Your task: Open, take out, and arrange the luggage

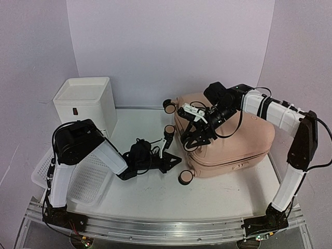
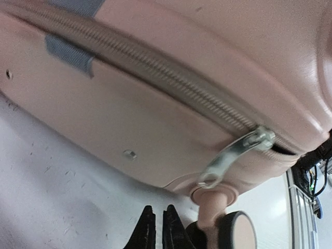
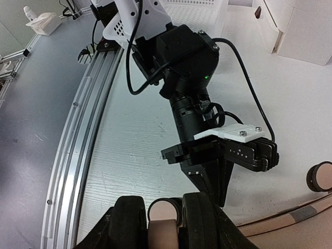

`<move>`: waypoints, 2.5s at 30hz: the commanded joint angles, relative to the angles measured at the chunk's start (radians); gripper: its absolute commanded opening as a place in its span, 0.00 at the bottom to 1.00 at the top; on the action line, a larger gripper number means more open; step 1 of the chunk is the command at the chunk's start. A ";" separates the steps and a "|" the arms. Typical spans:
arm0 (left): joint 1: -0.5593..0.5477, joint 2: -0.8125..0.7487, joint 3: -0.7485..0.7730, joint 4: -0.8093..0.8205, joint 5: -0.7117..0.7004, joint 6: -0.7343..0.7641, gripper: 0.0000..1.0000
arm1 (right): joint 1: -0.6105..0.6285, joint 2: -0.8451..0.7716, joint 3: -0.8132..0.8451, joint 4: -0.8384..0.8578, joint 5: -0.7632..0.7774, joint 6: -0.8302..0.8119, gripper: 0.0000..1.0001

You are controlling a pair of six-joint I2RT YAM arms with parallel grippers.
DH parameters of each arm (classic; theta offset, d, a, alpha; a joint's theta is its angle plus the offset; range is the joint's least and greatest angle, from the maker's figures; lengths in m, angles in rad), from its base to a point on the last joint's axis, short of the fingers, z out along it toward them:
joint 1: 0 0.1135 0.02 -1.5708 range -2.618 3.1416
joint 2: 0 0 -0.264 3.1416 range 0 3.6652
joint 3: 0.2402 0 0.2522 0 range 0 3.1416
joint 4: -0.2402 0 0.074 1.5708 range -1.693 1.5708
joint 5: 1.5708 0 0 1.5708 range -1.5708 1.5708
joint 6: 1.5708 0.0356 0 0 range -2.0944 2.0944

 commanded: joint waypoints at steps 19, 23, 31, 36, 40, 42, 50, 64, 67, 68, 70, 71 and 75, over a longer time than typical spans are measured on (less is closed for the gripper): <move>0.013 0.001 0.103 0.000 0.177 0.106 0.53 | 0.000 -0.107 -0.021 -0.229 -0.036 0.193 0.00; 0.011 0.023 0.145 0.000 0.254 0.100 0.53 | 0.005 -0.111 -0.018 -0.230 -0.034 0.193 0.00; 0.006 0.063 0.219 0.000 0.350 0.069 0.42 | 0.009 -0.109 -0.014 -0.227 -0.036 0.189 0.00; -0.003 0.074 0.235 0.000 0.375 0.066 0.31 | 0.014 -0.104 -0.010 -0.226 -0.035 0.190 0.00; -0.005 0.066 0.226 0.000 0.345 0.073 0.22 | 0.016 -0.103 -0.011 -0.226 -0.033 0.191 0.00; -0.006 0.060 0.219 0.000 0.322 0.076 0.17 | 0.017 -0.103 -0.011 -0.225 -0.032 0.196 0.00; -0.013 0.004 0.168 0.013 0.222 0.088 0.03 | 0.021 -0.115 -0.028 -0.224 -0.021 0.204 0.00; -0.001 -0.075 0.072 -0.040 -0.237 0.124 0.00 | 0.049 -0.180 -0.113 -0.224 -0.002 0.222 0.00; 0.017 -0.067 0.099 -0.077 -0.300 0.119 0.00 | 0.061 -0.209 -0.155 -0.222 -0.008 0.235 0.00; 0.027 -0.062 0.108 -0.086 -0.313 0.110 0.00 | 0.064 -0.219 -0.168 -0.222 -0.013 0.241 0.00; 0.054 -0.052 0.127 -0.104 -0.327 0.079 0.00 | 0.068 -0.245 -0.201 -0.223 -0.031 0.248 0.00; 0.068 -0.048 0.138 -0.112 -0.349 0.068 0.00 | 0.068 -0.257 -0.214 -0.223 -0.038 0.251 0.00; 0.128 -0.027 0.188 -0.139 -0.361 0.027 0.00 | 0.068 -0.295 -0.253 -0.222 -0.041 0.267 0.00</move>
